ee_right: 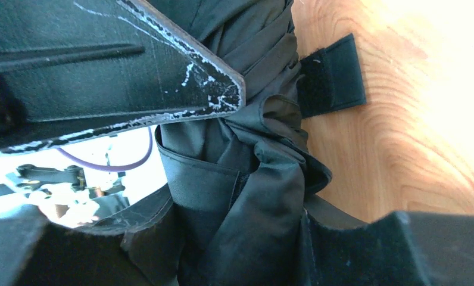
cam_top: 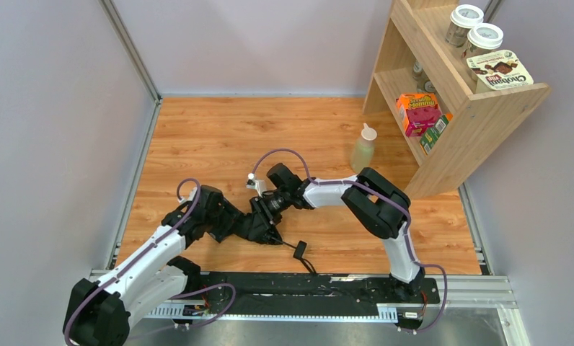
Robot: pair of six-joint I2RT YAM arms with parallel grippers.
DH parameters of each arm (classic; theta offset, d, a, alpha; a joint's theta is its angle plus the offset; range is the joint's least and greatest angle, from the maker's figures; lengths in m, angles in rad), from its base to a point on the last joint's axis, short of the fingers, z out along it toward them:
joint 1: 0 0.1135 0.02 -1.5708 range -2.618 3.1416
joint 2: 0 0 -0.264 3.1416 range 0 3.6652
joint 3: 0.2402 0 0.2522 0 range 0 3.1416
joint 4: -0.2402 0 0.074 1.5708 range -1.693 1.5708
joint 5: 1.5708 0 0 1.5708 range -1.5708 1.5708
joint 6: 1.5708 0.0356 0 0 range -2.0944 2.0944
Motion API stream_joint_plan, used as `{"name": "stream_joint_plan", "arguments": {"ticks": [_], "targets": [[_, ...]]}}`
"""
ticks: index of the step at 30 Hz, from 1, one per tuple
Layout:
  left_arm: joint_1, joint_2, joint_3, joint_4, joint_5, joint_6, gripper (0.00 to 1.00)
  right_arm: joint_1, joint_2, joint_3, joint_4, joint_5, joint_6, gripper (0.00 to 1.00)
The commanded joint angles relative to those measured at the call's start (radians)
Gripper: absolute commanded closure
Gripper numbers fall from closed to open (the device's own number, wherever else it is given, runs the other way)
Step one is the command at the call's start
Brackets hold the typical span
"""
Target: Put away the umbrella
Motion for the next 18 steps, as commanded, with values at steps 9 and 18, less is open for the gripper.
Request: {"name": "stream_joint_plan", "arguments": {"ticks": [9, 18], "targets": [[0.0, 0.024, 0.02, 0.02, 0.127, -0.067, 0.25, 0.0, -0.084, 0.034, 0.166, -0.029, 0.019, 1.0], [0.005, 0.046, 0.0, 0.134, 0.122, 0.003, 0.37, 0.048, -0.156, 0.1, -0.088, 0.029, -0.261, 1.0]]}}
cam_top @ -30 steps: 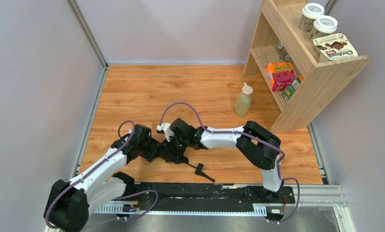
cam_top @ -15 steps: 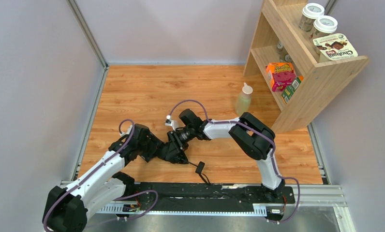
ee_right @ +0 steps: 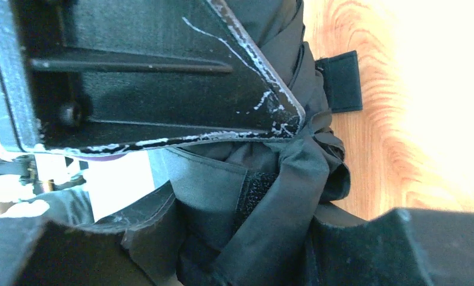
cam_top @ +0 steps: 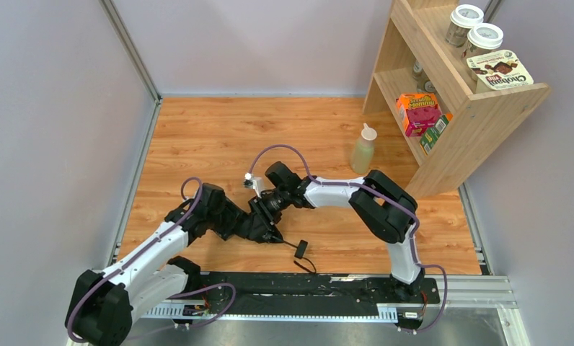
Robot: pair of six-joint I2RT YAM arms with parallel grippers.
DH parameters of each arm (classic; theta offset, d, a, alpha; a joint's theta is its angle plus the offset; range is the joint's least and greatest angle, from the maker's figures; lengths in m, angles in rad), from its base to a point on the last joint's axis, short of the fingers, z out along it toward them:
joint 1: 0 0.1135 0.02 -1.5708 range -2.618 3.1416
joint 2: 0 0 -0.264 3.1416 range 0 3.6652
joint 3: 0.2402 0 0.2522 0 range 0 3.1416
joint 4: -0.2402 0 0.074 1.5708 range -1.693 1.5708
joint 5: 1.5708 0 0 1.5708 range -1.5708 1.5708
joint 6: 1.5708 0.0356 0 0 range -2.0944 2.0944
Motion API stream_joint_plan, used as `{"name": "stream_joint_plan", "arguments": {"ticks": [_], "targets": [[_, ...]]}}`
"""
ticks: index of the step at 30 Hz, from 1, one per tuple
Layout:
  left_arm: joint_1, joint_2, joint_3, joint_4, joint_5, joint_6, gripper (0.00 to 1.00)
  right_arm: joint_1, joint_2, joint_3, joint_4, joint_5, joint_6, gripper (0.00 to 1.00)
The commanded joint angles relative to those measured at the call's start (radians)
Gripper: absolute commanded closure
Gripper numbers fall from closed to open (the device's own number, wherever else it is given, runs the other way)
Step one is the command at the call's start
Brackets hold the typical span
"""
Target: Put away the umbrella
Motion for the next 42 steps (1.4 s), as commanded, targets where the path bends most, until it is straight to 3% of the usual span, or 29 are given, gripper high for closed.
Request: {"name": "stream_joint_plan", "arguments": {"ticks": [1, 2, 5, 6, 8, 9, 11, 13, 16, 22, 26, 35, 42], "targets": [[-0.004, -0.041, -0.001, 0.102, 0.035, 0.063, 0.41, 0.033, -0.114, 0.111, -0.089, 0.008, -0.197, 1.0], [-0.004, -0.055, -0.003, 0.112, 0.028, 0.067, 0.53, 0.039, -0.122, 0.116, -0.117, 0.024, -0.209, 1.0], [-0.002, -0.111, 0.0, 0.168, 0.023, 0.084, 0.69, 0.054, -0.162, 0.128, -0.168, 0.108, -0.211, 1.0], [-0.001, -0.118, 0.0, 0.175, 0.031, 0.084, 0.83, 0.054, -0.177, 0.128, -0.177, 0.145, -0.196, 1.0], [0.001, -0.144, -0.004, 0.232, 0.047, 0.087, 0.93, 0.059, -0.201, 0.151, -0.221, 0.187, -0.173, 1.0], [0.001, -0.16, -0.003, 0.261, 0.051, 0.094, 0.97, 0.059, -0.221, 0.162, -0.241, 0.225, -0.153, 0.95], [0.004, -0.203, 0.0, 0.315, 0.045, 0.109, 1.0, 0.06, -0.258, 0.171, -0.283, 0.271, -0.127, 0.77], [0.004, -0.246, 0.006, 0.347, 0.035, 0.141, 1.0, 0.057, -0.298, 0.176, -0.324, 0.345, -0.09, 0.53], [0.004, -0.311, 0.023, 0.41, 0.0, 0.254, 1.0, 0.056, -0.361, 0.2, -0.415, 0.408, -0.076, 0.3], [0.006, -0.456, 0.008, 0.576, 0.011, 0.4, 1.0, 0.047, -0.514, 0.185, -0.458, 0.411, -0.036, 0.09], [0.004, -0.509, -0.009, 0.694, 0.045, 0.471, 1.0, 0.046, -0.594, 0.191, -0.479, 0.416, -0.01, 0.07], [0.004, -0.564, -0.003, 0.754, 0.103, 0.526, 1.0, 0.045, -0.642, 0.251, -0.518, 0.534, -0.018, 0.14], [0.006, -0.601, 0.009, 0.717, 0.123, 0.52, 1.0, 0.045, -0.611, 0.332, -0.582, 0.659, -0.018, 0.35]]}}
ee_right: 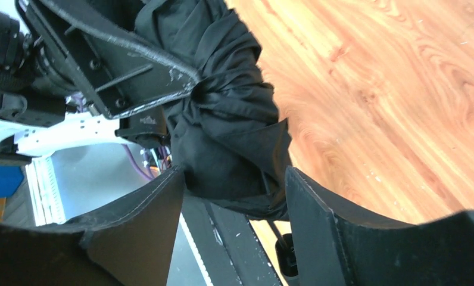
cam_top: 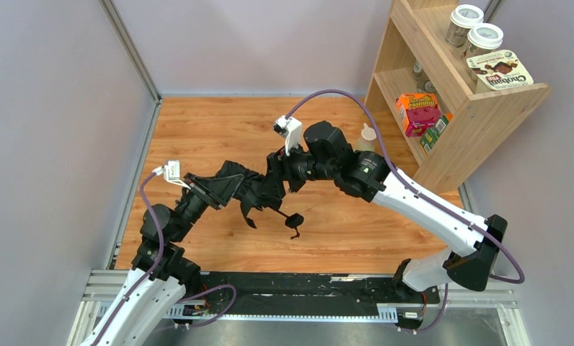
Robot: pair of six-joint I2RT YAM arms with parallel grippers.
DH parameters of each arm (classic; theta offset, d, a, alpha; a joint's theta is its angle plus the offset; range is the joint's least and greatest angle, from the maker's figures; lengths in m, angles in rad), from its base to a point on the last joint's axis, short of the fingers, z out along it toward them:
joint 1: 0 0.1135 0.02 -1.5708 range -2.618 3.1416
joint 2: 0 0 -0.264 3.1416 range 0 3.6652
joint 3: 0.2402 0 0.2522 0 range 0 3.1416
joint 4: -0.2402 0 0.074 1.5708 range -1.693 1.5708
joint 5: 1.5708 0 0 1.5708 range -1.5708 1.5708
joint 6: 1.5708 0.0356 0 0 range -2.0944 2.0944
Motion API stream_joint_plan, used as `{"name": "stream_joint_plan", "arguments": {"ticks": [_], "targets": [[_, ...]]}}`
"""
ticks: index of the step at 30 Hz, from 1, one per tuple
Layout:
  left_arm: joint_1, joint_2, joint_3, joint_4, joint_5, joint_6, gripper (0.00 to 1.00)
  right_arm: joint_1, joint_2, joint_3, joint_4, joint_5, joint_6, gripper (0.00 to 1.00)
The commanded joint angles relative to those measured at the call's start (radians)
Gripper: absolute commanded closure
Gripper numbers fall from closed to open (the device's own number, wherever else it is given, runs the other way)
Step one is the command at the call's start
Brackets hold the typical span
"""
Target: Put away the umbrella
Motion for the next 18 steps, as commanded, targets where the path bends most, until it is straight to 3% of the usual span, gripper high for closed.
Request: {"name": "stream_joint_plan", "arguments": {"ticks": [1, 5, 6, 8, 11, 15, 18], "targets": [[0.004, -0.034, 0.02, 0.083, 0.024, 0.005, 1.0, 0.004, 0.013, 0.079, -0.045, 0.114, -0.004, 0.38], [0.004, -0.045, 0.017, 0.08, 0.025, 0.002, 1.0, 0.004, 0.019, 0.103, -0.076, 0.145, -0.024, 0.51], [0.004, -0.045, 0.02, 0.077, 0.025, 0.004, 1.0, 0.004, 0.018, 0.106, -0.085, 0.133, -0.038, 0.48], [0.006, -0.043, 0.034, 0.057, 0.016, 0.002, 1.0, 0.019, -0.006, 0.084, -0.077, 0.108, -0.066, 0.32], [0.004, -0.042, 0.045, 0.048, -0.002, -0.013, 1.0, 0.105, -0.063, 0.045, -0.045, 0.209, -0.138, 0.13], [0.004, -0.026, 0.068, 0.017, -0.053, -0.062, 1.0, 0.19, -0.065, 0.074, -0.046, 0.4, -0.178, 0.09], [0.004, -0.016, 0.087, 0.003, -0.062, -0.096, 1.0, 0.216, -0.027, 0.134, -0.07, 0.485, -0.196, 0.18]]}}
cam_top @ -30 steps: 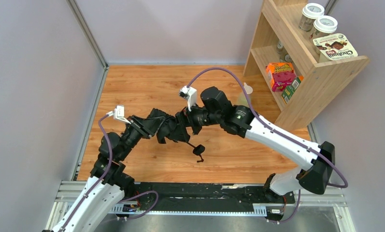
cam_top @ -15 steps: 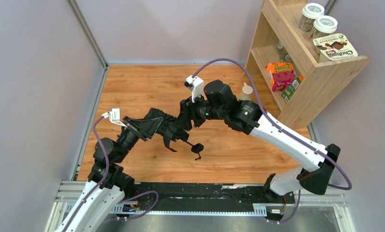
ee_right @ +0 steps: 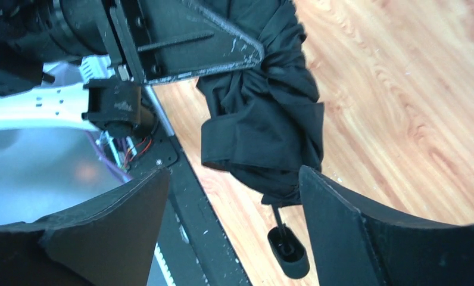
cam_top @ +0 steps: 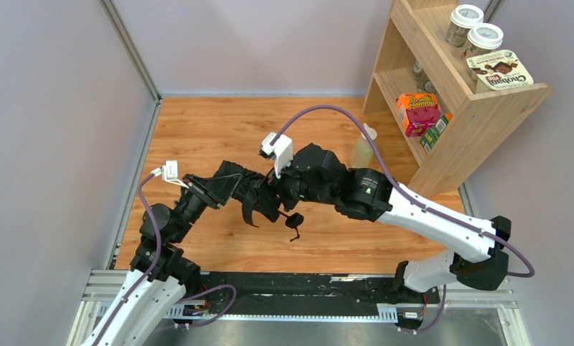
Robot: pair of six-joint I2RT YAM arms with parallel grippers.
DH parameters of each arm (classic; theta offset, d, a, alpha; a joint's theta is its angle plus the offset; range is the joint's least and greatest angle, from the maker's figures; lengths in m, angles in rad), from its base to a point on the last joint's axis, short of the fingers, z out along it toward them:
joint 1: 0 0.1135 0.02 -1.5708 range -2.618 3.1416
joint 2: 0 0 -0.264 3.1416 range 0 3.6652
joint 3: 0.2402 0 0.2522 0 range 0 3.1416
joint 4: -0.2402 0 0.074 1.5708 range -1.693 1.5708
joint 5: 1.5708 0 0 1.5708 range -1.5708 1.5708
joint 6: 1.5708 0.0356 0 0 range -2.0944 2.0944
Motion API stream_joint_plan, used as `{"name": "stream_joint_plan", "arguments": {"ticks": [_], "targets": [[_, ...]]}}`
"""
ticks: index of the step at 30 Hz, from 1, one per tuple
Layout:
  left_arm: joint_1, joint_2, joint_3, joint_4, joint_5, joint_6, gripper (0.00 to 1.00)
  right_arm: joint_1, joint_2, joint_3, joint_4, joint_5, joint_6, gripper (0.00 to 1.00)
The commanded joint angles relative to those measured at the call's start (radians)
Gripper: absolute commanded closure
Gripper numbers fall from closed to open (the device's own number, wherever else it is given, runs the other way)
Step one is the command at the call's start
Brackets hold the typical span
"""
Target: Put away the umbrella
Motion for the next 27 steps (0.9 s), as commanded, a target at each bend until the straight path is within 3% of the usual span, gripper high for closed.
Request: {"name": "stream_joint_plan", "arguments": {"ticks": [1, 5, 13, 18, 22, 25, 27], "targets": [[0.004, 0.006, 0.081, 0.05, -0.034, -0.064, 1.0, 0.027, 0.024, 0.101, 0.004, 0.201, -0.063, 0.24], [0.004, 0.006, 0.102, 0.042, -0.03, -0.064, 1.0, 0.044, 0.087, 0.182, -0.03, 0.233, -0.075, 0.4], [0.004, 0.009, 0.141, 0.01, -0.036, -0.049, 1.0, 0.093, 0.146, 0.245, -0.068, 0.259, -0.109, 0.41], [0.004, 0.007, 0.139, 0.041, -0.015, -0.041, 1.0, 0.095, 0.161, 0.269, -0.11, 0.313, -0.115, 0.74], [0.006, -0.005, 0.119, 0.079, 0.007, -0.001, 1.0, 0.09, 0.131, 0.279, -0.096, 0.143, -0.107, 1.0], [0.004, -0.029, 0.092, 0.136, 0.021, 0.035, 1.0, 0.041, 0.108, 0.282, -0.082, -0.146, -0.042, 1.0], [0.004, -0.051, 0.078, 0.159, 0.009, 0.057, 1.0, -0.032, 0.094, 0.255, -0.021, -0.439, 0.056, 1.0]]}}
